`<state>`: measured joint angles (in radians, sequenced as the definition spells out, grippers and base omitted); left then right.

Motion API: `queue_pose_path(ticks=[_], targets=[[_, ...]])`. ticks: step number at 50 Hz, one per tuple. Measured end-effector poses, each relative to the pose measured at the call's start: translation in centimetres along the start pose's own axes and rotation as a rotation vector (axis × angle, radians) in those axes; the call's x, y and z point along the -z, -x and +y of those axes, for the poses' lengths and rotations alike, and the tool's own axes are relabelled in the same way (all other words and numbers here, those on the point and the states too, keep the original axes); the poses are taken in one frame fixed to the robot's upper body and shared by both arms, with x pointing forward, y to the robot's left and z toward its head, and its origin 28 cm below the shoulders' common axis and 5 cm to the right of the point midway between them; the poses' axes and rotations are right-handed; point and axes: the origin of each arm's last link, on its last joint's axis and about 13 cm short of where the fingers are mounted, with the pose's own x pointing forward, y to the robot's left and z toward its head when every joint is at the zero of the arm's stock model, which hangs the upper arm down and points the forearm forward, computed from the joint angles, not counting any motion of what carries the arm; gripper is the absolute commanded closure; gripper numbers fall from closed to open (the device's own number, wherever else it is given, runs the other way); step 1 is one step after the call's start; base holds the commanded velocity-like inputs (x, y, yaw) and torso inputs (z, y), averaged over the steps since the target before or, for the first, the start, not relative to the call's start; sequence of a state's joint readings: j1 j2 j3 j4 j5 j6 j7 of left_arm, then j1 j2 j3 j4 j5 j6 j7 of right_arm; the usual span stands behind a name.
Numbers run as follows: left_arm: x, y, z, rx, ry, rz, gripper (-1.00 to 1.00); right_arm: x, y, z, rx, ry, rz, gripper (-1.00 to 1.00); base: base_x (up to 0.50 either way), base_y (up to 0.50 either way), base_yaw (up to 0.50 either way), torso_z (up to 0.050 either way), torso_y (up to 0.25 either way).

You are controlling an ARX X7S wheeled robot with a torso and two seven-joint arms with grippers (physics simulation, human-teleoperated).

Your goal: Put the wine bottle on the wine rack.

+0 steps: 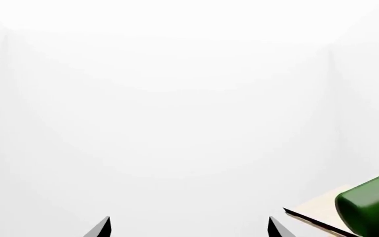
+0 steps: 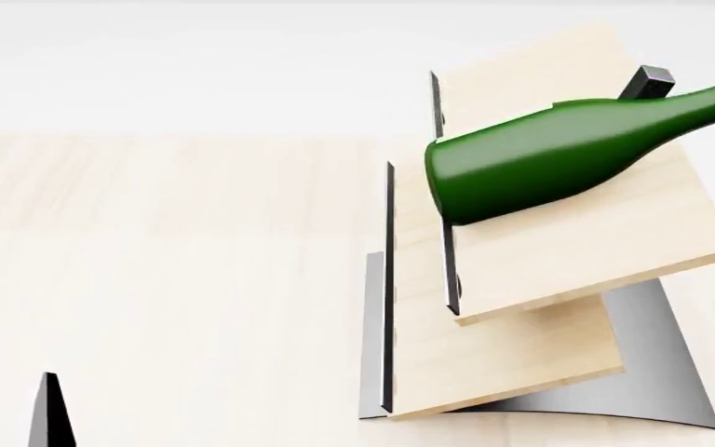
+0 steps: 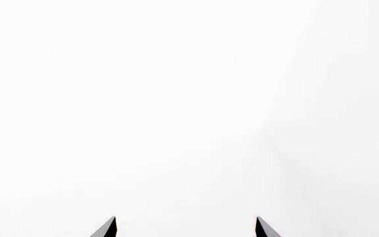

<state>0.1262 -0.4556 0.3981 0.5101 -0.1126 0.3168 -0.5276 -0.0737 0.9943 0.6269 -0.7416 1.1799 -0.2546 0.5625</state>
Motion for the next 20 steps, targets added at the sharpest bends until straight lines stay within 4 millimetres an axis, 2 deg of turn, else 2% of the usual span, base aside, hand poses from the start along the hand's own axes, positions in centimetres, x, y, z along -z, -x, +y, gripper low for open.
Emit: queue_pose_path(ticks=[20], targets=[[0.0,0.0,0.0,0.002,0.001,0.0,-1.0,-6.7,2.3,1.2,-0.054,-0.124,-0.248,-1.0,0.0,0.0,0.0,0.0,0.0]])
